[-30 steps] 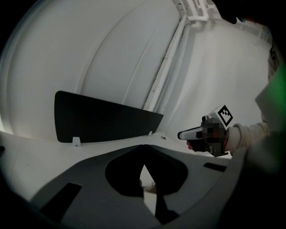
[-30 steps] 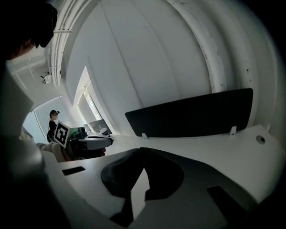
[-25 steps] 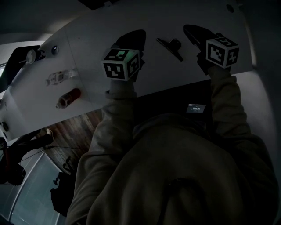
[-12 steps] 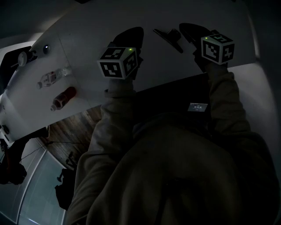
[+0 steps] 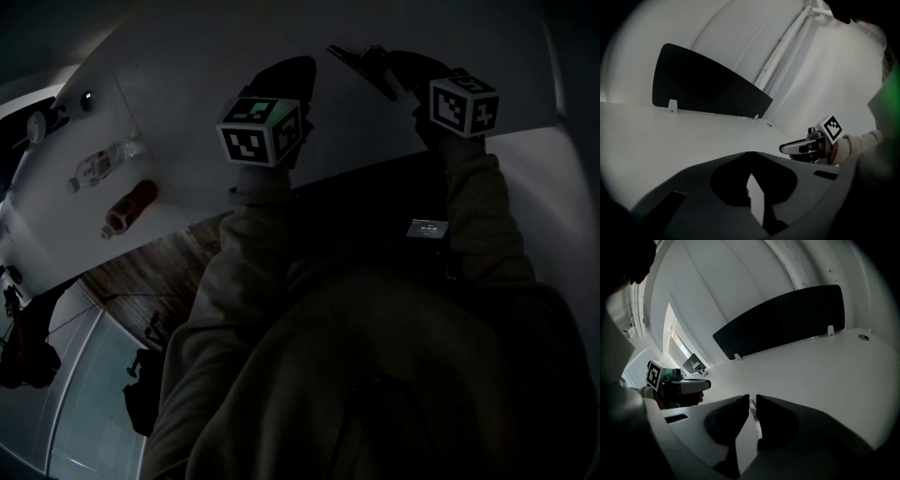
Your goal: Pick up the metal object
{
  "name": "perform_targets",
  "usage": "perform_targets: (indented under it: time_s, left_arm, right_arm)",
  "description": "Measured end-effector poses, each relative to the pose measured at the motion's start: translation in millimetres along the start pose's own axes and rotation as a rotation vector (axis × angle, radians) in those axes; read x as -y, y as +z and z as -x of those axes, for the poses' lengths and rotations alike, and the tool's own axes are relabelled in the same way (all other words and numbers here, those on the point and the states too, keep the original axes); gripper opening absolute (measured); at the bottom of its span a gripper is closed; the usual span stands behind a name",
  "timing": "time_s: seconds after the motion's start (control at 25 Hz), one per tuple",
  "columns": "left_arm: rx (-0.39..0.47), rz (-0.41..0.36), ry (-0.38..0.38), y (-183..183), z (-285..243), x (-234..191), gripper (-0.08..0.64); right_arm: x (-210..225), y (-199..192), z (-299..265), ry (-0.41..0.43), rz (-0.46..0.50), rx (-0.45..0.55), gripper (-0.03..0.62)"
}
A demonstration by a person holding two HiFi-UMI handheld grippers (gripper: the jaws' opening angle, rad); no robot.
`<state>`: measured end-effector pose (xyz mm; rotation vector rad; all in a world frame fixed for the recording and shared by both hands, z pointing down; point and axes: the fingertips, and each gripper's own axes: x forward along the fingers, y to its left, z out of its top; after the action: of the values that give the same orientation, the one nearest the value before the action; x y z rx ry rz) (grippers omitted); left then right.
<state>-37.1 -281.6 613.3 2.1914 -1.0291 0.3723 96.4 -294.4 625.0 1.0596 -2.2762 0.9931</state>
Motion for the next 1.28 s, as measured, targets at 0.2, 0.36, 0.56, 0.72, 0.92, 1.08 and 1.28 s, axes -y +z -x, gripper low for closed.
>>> perform_targets:
  time_s: [0.2, 0.36, 0.56, 0.72, 0.92, 1.08, 1.28]
  left_arm:
    - [-0.015, -0.003, 0.005, -10.3, -9.7, -3.7, 0.003]
    - [-0.012, 0.003, 0.007, -16.3, -14.9, -5.9, 0.003]
    - [-0.003, 0.007, 0.013, -21.1, -19.1, -8.1, 0.003]
    - [-0.017, 0.004, 0.015, -24.4, -21.8, -8.8, 0.003]
    - [-0.028, -0.011, 0.018, -23.4, -20.1, -8.6, 0.003]
    - [-0.003, -0.023, 0.012, -14.4, -14.7, -5.4, 0.003]
    - [0.014, -0.044, 0.008, -10.7, -7.2, -5.7, 0.003]
  right_arm:
    - [14.6, -13.3, -14.3, -0.023, -0.053, -0.007, 0.114]
    - [24.3, -26.7, -25.6, -0.023, -0.110, -0.025, 0.172]
    - [34.0, -33.6, -34.7, -0.032, -0.135, -0.030, 0.184]
    - [37.1, -40.0, -39.8, -0.024, -0.125, -0.051, 0.189]
    - [40.0, -43.6, -42.2, -0.032, -0.110, -0.072, 0.189]
    - [38.5, -49.3, -45.9, -0.022, -0.131, -0.088, 0.187]
    - [33.1, -49.3, -46.9, 0.006, -0.220, -0.069, 0.073]
